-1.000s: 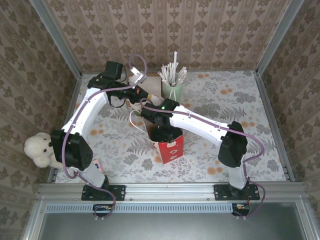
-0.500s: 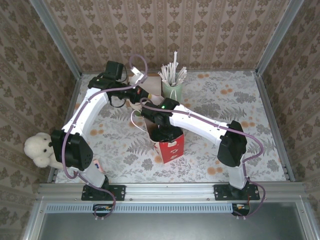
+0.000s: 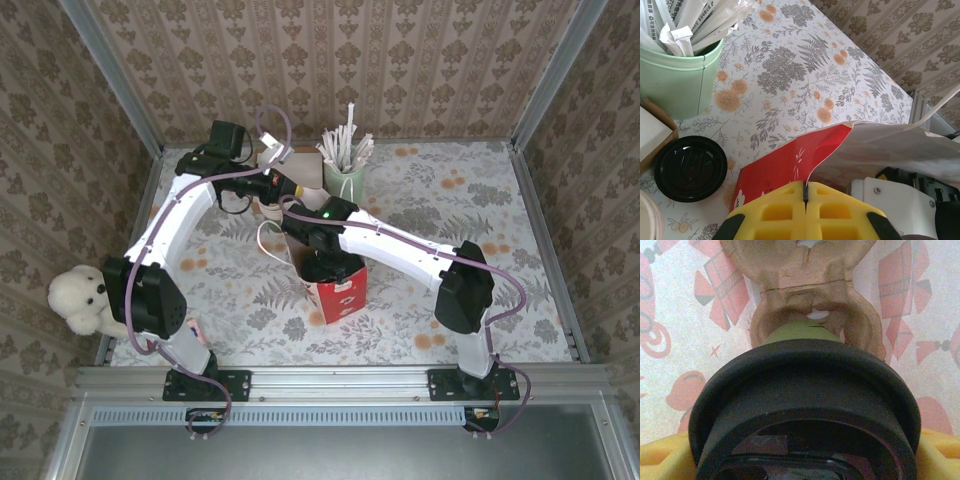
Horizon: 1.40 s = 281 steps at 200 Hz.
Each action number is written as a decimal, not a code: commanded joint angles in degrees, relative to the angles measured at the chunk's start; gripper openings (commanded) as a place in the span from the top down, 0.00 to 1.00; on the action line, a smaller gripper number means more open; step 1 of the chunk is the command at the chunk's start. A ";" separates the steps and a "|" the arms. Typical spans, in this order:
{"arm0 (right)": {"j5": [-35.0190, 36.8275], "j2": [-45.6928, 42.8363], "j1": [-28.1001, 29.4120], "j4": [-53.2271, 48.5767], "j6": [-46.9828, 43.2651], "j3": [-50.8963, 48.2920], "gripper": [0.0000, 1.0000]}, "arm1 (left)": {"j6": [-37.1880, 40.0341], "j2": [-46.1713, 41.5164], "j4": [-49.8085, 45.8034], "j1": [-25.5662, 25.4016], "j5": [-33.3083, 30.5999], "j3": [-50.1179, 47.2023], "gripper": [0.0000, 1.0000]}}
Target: Pack the takeout coffee
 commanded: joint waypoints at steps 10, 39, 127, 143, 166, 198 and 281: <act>2.85 0.50 -0.30 -1.50 0.13 0.39 0.30 | 1.81 0.34 -0.24 0.44 3.53 2.15 1.00; 3.89 0.68 -0.43 -1.01 -0.01 0.32 0.31 | 2.51 0.69 -2.04 0.62 3.62 2.90 1.00; 3.95 -0.39 -0.59 0.37 -0.09 -0.30 0.31 | 2.52 0.71 -2.68 0.79 2.49 3.11 1.00; 3.99 -0.39 -0.65 0.65 -0.10 -0.60 0.31 | 2.25 0.72 -2.60 0.86 2.60 3.14 1.00; 3.88 -0.42 -0.62 0.61 -0.18 -0.86 0.31 | 1.99 0.72 -2.51 0.76 2.78 3.07 1.00; 4.41 -0.73 -0.63 0.80 -0.27 -0.75 0.31 | 1.95 0.81 -2.47 0.70 2.88 2.98 1.00; 5.13 -0.53 -0.64 1.21 -0.71 -0.94 0.32 | 2.00 0.96 -3.30 0.70 3.00 2.99 1.00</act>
